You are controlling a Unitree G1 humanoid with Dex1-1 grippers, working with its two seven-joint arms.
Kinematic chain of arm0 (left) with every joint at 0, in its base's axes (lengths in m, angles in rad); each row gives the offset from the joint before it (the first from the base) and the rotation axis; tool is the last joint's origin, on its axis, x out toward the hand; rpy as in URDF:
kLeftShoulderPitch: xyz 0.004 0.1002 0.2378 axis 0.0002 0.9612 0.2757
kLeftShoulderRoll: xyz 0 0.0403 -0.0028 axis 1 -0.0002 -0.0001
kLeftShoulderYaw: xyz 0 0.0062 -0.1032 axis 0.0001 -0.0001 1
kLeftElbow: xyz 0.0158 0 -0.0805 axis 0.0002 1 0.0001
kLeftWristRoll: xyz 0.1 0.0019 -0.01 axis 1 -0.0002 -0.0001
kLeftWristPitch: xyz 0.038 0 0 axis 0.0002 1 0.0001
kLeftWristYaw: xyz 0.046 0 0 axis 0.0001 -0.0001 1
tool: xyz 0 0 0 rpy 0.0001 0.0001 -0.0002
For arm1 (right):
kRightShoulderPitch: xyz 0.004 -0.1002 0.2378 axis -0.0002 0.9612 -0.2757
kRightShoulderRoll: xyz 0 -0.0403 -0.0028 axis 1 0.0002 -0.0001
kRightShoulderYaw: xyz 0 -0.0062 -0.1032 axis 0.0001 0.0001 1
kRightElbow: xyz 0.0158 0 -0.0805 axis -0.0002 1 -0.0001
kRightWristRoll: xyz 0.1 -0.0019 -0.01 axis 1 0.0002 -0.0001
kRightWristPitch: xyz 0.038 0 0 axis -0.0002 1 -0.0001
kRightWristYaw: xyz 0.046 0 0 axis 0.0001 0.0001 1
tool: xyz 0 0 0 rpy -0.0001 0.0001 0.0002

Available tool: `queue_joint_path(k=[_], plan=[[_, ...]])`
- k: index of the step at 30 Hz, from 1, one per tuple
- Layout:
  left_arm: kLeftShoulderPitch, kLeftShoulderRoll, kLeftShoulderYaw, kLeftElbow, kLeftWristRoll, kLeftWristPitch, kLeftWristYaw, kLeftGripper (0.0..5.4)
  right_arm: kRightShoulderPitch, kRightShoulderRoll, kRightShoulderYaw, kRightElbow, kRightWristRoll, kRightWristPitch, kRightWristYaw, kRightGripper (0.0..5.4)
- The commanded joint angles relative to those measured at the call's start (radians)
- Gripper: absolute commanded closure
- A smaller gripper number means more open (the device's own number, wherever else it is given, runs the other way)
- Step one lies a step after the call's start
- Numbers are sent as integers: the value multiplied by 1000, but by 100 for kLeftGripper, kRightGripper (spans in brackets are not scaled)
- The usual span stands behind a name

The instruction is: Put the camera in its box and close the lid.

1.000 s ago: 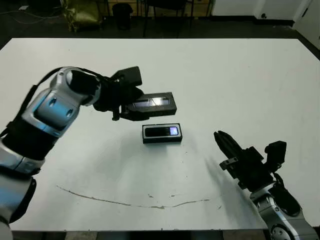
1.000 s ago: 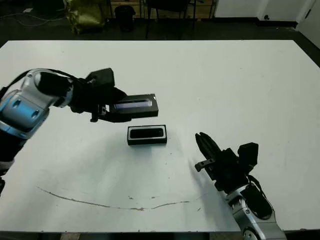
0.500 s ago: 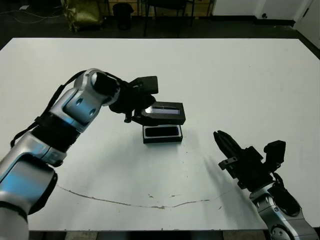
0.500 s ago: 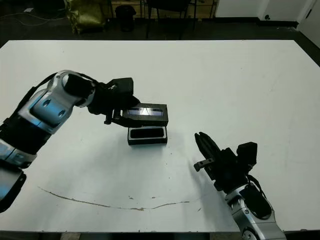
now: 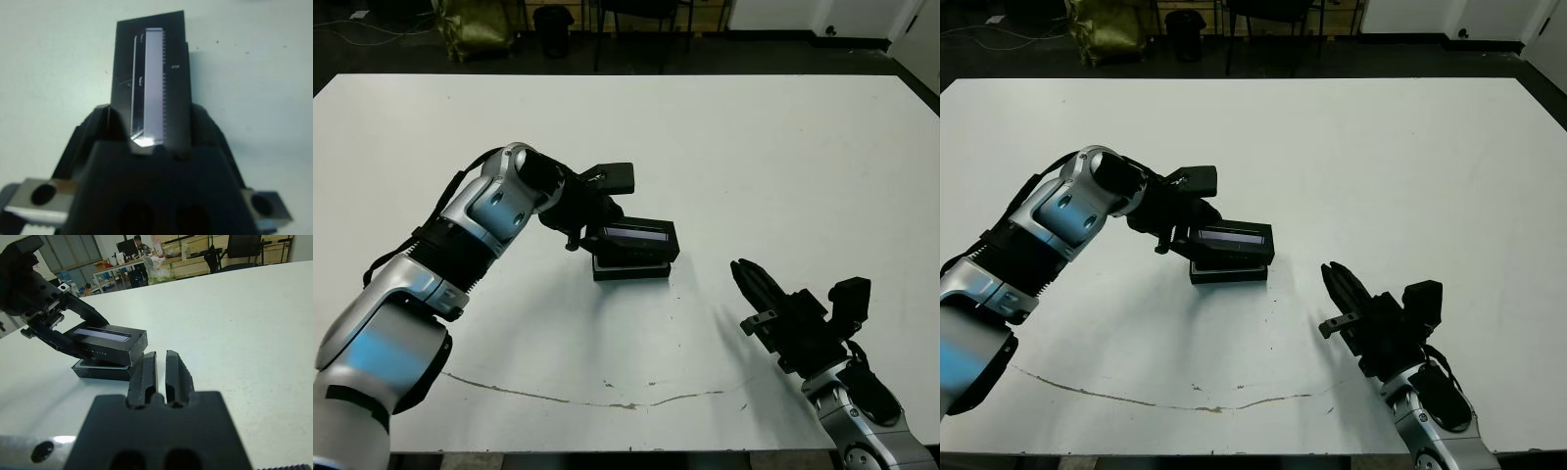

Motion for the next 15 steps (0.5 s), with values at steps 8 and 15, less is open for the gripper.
queue_joint_path(k=[8,15], plan=[[-16,-10,-8,23,22,0,-33,285,10,0,-3,16,2,6,0,540],[-19,-16,-12,28,26,0,-44,285,10,3,-4,23,6,-2,5,540]])
